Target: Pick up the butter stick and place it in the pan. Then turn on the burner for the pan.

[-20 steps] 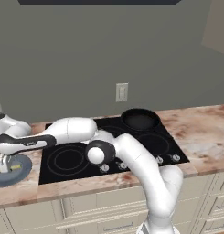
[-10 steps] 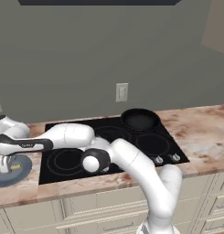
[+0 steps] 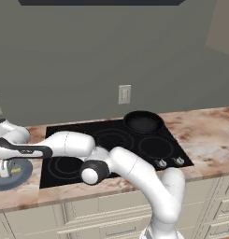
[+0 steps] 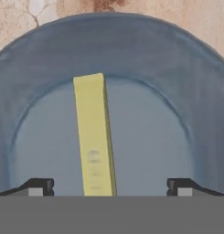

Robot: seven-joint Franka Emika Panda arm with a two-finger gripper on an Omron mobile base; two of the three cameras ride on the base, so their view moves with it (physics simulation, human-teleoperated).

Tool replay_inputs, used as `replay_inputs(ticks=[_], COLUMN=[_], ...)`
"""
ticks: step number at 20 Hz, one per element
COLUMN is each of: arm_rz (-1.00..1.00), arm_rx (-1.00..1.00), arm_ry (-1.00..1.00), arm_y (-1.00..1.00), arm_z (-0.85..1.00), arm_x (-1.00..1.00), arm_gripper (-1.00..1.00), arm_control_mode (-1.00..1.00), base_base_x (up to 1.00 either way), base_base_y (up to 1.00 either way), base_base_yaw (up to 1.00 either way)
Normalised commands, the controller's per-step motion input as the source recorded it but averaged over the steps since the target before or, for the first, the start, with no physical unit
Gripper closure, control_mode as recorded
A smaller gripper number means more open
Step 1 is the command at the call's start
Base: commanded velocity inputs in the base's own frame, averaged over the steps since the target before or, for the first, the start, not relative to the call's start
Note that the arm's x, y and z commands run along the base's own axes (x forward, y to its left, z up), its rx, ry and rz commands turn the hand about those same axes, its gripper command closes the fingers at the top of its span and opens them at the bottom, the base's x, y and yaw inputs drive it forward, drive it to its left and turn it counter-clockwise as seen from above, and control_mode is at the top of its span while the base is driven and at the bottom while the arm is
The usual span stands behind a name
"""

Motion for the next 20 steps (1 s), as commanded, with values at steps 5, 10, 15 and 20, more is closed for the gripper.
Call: replay_inputs(ticks=[5,10,15,20], arm_rz=[0.04,0.03,0.03,0.02], arm_rx=[0.0,0.0,0.0,0.0], arm_ry=[0.02,0.0,0.0,0.0], arm_y=[0.09,0.13,0.07,0.08], arm_z=[-0.22,-0.35,-0.42,-0.42], arm_x=[0.0,0.0,0.0,0.0], arm_gripper=[-1.0,1.0,1.0,1.0], arm_control_mode=[-1.0,-1.0,-1.0,-1.0], base_base_x=[0.0,0.0,0.0,0.0], base_base_y=[0.0,0.0,0.0,0.0], base_base_yaw=[0.0,0.0,0.0,0.0])
